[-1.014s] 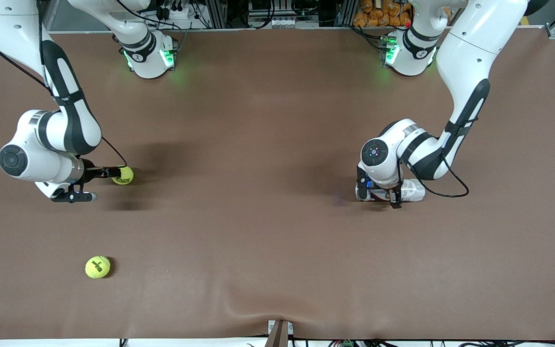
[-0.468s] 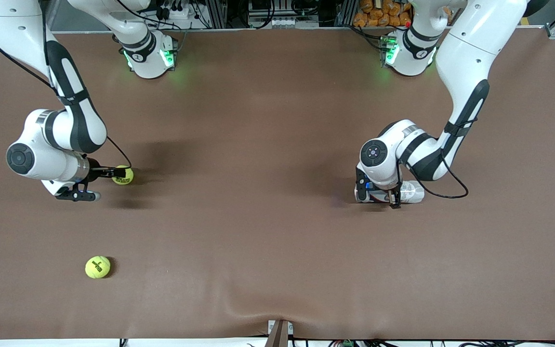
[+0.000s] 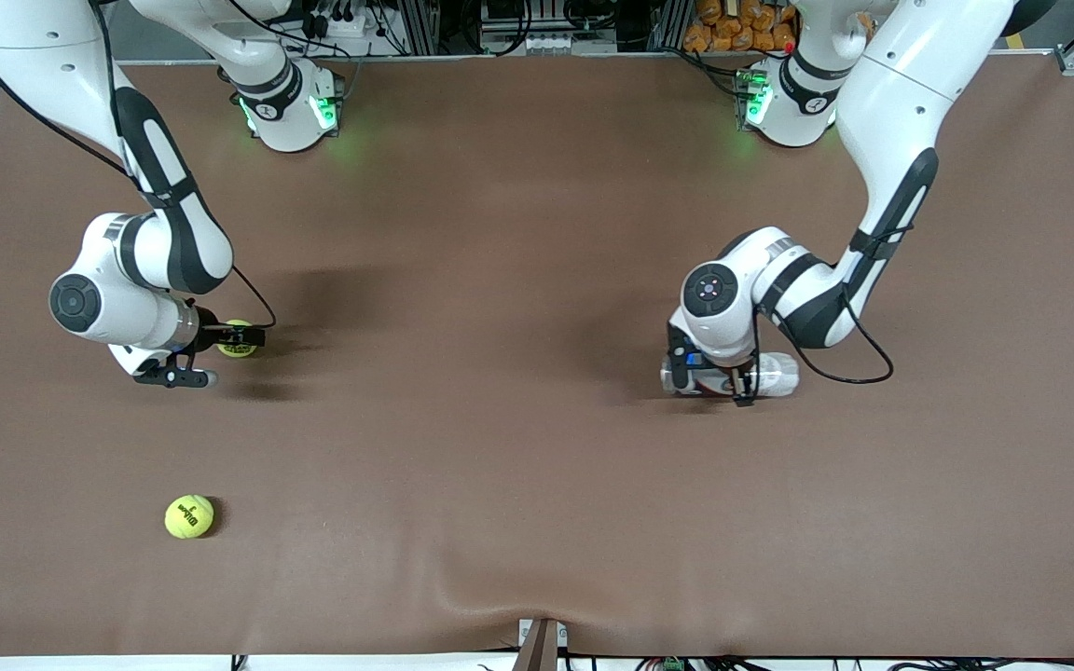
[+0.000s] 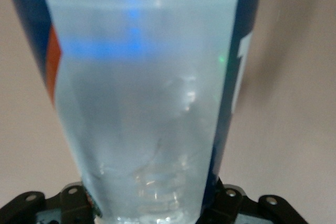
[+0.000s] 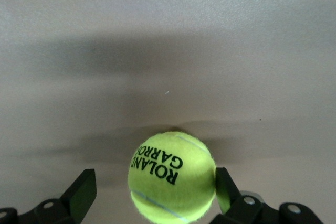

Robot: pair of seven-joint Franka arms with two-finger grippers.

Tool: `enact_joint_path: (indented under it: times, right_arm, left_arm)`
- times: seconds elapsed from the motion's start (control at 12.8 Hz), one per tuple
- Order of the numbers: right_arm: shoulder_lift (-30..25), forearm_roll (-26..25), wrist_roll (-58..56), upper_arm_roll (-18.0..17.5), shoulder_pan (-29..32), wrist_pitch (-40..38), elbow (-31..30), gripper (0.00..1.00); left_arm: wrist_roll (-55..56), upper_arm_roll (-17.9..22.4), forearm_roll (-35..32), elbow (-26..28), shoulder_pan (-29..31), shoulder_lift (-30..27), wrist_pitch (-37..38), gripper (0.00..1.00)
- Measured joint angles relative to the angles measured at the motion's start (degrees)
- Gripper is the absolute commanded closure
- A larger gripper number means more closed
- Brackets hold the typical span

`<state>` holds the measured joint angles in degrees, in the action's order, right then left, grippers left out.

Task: Insert tennis ball vertically with right arm
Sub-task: 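Lift the ball with the right gripper while the left gripper carries the tube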

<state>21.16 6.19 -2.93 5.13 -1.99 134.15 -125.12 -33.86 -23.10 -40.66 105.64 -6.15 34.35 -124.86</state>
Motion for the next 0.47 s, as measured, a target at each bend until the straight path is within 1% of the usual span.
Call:
enact_joint_path:
  times: [0.31,0.47]
  right_arm:
    - [0.42,-0.9,-0.09,0.1,0.0,0.09,-0.06,0.0]
    - [0.57,-2.2,-0.18,0.1,0.0,0.1,-0.22,0.0]
  left_arm:
    - [0.85,-0.33,9.44,-8.79,-5.68,1.98,-2.35,0.25]
    - [4.84,-0.37,11.59,-12.57,-8.23,3.81,-7.24,0.25]
